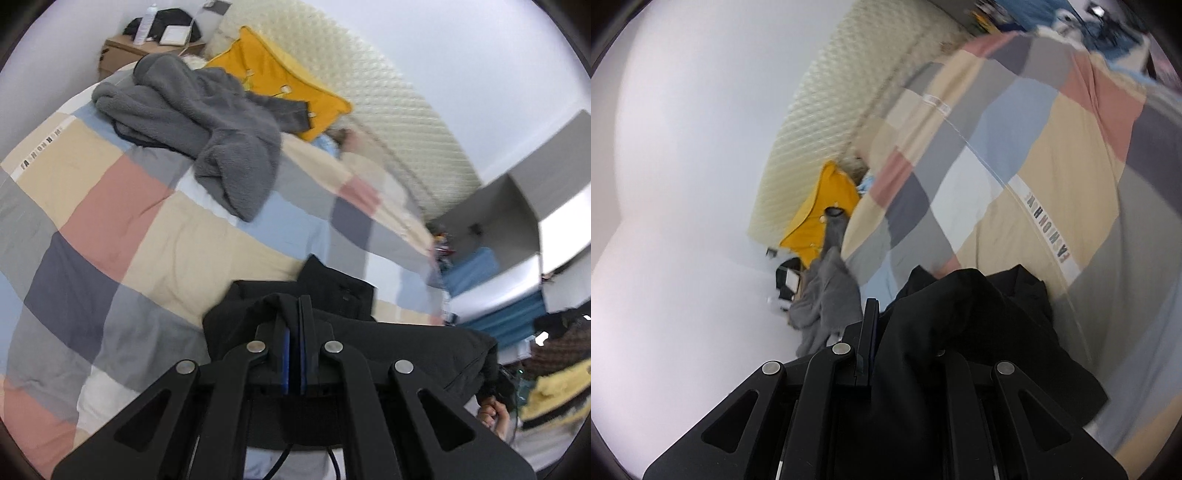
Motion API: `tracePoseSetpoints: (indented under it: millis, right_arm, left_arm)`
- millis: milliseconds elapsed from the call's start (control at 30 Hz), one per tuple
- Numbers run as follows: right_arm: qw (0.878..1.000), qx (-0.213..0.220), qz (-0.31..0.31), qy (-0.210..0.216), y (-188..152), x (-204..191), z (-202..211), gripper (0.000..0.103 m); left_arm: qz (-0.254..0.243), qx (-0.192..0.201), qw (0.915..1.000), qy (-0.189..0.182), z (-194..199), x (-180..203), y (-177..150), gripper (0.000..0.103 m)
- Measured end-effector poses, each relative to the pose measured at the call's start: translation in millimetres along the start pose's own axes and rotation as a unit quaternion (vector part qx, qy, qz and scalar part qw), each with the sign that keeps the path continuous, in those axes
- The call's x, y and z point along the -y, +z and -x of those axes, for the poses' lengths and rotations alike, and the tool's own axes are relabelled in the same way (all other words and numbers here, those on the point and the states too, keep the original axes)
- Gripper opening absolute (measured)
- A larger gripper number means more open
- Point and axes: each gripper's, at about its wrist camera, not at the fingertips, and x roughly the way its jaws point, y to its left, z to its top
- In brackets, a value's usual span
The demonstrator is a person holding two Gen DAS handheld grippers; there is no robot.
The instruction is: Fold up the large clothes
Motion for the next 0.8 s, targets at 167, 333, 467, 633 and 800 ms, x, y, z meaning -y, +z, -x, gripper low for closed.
tracePoseSetpoints:
  millis: [167, 333, 467, 633, 800]
  right_arm:
    - [0.999, -0.015, -0.021, -0.036, 16, 27, -48, 0.008]
    - [0.997, -0.027, -0.044, -0.065, 28, 56, -90, 0.008]
    - [0.995, -0.037, -0.044, -0.076, 35, 73, -113, 0.008]
    - [0.995, -0.045, -0.05, -0.08, 41, 92, -138, 0.007]
    - [0.993, -0.061, -0.058, -0.083, 45, 109, -167, 0.004]
  left_arm:
    - [0.025, -0.021, 0.9984, 0.046, -55, -7, 16, 0.005]
    - [0.017, -0.033, 0.9953, 0.09, -106, -9, 22, 0.006]
    - [0.007, -0.053, 0.9931, 0.105, -143, -12, 25, 0.006]
    - [0.008, -0.069, 0.9919, 0.107, -179, -18, 30, 0.006]
    - [0.017, -0.087, 0.9893, 0.116, -214, -27, 29, 0.006]
